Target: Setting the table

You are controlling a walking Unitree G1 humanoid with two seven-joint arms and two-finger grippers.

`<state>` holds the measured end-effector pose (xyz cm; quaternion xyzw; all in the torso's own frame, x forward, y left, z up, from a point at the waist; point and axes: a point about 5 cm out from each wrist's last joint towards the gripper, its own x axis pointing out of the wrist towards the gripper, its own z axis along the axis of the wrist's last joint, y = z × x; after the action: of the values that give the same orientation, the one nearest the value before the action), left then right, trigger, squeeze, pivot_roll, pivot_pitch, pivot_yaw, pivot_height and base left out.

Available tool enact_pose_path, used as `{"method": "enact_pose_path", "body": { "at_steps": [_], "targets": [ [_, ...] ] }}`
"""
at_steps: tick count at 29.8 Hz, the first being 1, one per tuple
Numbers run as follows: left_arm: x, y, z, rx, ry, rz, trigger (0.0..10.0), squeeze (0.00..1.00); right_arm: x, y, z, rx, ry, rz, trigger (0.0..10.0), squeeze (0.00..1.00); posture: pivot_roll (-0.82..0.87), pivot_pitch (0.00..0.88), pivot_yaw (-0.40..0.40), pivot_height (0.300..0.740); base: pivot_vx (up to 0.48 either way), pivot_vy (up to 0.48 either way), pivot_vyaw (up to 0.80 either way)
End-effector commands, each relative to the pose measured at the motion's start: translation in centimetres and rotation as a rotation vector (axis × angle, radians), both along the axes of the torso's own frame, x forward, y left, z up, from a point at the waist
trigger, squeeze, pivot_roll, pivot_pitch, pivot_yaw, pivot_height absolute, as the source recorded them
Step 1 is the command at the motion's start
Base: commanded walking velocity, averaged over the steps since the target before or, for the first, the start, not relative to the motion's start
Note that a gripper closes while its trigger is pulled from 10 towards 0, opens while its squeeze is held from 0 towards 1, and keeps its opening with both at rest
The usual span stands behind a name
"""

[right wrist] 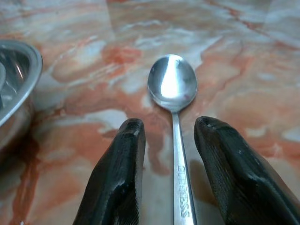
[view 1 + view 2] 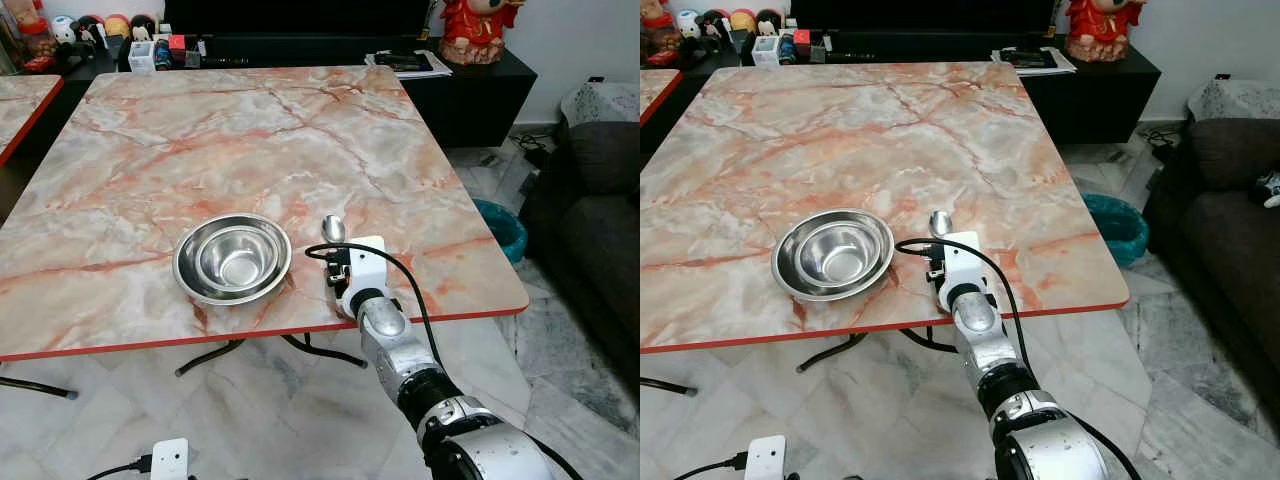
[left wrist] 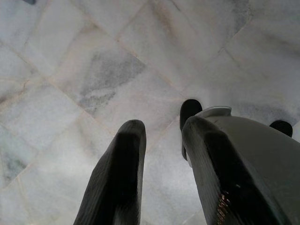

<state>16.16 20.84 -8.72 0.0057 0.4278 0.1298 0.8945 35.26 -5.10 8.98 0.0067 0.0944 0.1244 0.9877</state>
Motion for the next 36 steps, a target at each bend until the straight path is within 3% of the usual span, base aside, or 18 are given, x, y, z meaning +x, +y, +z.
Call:
{"method": "enact_pose_path", "body": {
  "at_steps": [1, 16, 28, 36],
  "targets": [
    [-0.5, 0.1, -0.3, -0.003, 0.031, 0.013, 10.0, 0.00, 0.0, 2.8, 1.9, 0.083, -0.053, 0.044, 10.0, 0.00, 0.12, 0.104, -0.041, 0.715, 0.000, 0.000, 0.00],
    [0.3, -0.3, 0.0, -0.021, -0.005, 0.014, 10.0, 0.00, 0.7, 1.1, 5.7, 0.147, -0.322, -0.015, 10.0, 0.00, 0.10, 0.086, -0.040, 0.715, 0.000, 0.000, 0.00],
    [0.2, -0.3, 0.0, -0.033, -0.007, 0.037, 10.0, 0.00, 1.0, -0.1, 5.8, 0.149, -0.332, -0.055, 10.0, 0.00, 0.11, 0.086, -0.039, 0.715, 0.000, 0.000, 0.00],
    [0.0, -0.2, -0.1, -0.032, -0.004, 0.043, 10.0, 0.00, 1.0, -0.6, 5.7, 0.148, -0.333, -0.068, 10.0, 0.00, 0.11, 0.084, -0.040, 0.715, 0.000, 0.377, 0.00]
  ]
}}
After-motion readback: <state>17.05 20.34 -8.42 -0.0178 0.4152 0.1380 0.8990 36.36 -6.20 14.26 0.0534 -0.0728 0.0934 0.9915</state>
